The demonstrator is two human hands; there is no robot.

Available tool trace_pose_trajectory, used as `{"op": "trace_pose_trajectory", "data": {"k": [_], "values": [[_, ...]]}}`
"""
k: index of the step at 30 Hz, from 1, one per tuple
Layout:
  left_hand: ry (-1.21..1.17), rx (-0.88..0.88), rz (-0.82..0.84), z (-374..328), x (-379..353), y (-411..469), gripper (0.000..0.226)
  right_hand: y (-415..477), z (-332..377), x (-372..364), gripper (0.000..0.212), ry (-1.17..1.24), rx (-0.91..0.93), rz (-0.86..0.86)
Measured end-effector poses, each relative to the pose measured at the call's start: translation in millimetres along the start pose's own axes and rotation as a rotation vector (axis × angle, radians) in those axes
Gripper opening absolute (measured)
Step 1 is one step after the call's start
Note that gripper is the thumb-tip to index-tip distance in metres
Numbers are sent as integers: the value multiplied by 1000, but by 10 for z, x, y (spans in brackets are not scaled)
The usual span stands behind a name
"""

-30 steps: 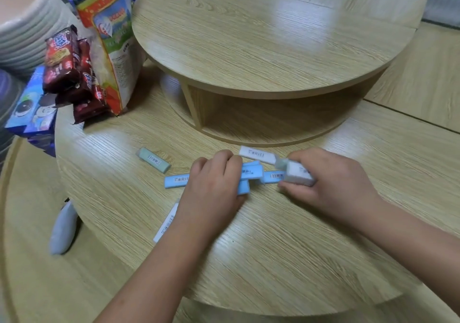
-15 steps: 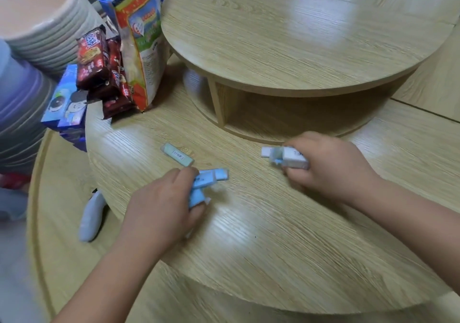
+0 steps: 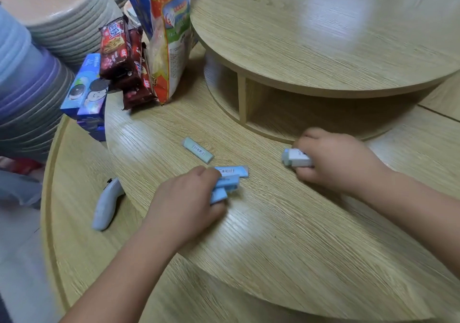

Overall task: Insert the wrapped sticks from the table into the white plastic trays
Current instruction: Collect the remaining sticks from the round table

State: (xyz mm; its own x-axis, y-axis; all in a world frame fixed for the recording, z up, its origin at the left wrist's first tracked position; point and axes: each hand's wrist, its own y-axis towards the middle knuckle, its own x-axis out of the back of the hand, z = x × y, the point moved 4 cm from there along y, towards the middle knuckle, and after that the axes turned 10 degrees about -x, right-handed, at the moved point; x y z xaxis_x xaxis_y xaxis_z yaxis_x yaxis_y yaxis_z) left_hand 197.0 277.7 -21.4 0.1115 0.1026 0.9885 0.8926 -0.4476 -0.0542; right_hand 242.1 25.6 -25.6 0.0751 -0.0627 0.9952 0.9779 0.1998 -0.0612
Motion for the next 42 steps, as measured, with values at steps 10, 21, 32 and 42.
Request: {"op": "trace_pose_trajectory", "data": {"k": [10,21,32,42], "values": [[163,-219,-221,-91,109,218,29,32,205,86,31,68,-14,-12],[16,-55,-136,30,-52,222,34,749,893,186,25,431,6,63],[-156,321,-196,686,-6,-204,18,959,1401,38,33,178,-40,59],[-327,493,-298,1072,-24,122,27,964,1492,32,28,83,-137,137]]}}
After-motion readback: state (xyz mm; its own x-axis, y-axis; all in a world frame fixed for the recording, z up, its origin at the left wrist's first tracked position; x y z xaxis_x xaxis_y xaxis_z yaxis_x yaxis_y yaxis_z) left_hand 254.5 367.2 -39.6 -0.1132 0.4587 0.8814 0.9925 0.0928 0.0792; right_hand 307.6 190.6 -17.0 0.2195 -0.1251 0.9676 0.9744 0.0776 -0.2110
